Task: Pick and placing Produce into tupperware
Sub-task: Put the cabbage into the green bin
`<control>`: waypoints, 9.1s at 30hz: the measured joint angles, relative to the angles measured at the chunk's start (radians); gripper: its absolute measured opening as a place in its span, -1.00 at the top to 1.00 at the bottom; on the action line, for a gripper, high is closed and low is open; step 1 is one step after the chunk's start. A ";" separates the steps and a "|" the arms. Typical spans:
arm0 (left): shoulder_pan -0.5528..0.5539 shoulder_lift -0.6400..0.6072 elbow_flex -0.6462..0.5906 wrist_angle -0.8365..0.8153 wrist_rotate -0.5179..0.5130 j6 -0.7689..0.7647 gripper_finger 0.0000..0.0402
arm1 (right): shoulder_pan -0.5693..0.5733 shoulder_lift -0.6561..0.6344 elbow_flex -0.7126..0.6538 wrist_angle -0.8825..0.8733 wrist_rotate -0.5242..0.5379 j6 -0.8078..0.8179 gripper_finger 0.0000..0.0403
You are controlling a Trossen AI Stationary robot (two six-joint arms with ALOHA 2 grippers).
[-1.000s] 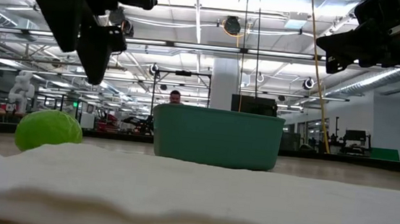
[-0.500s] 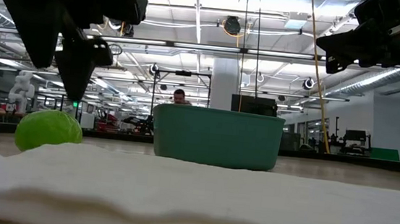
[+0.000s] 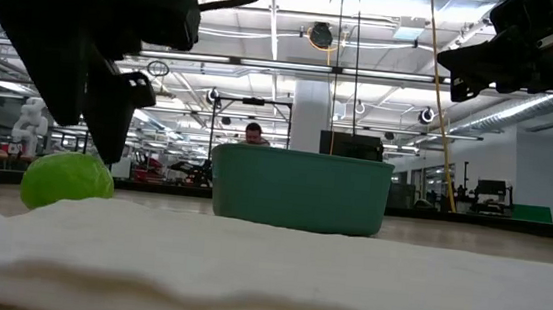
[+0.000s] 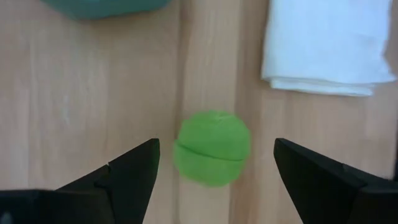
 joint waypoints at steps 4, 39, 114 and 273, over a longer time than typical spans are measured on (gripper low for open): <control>0.000 0.000 -0.029 0.023 -0.007 -0.004 -0.60 | 0.000 0.000 0.000 0.000 0.000 0.000 1.00; -0.064 0.016 -0.112 0.207 -0.099 0.073 -0.60 | 0.000 0.001 0.000 0.000 0.000 0.000 1.00; -0.062 -0.045 -0.116 0.013 -0.106 0.221 -0.28 | 0.000 0.060 0.000 0.050 0.004 -0.007 1.00; 0.302 0.505 0.950 -0.297 0.117 0.598 -0.18 | 0.000 0.078 -0.001 0.051 0.004 -0.015 1.00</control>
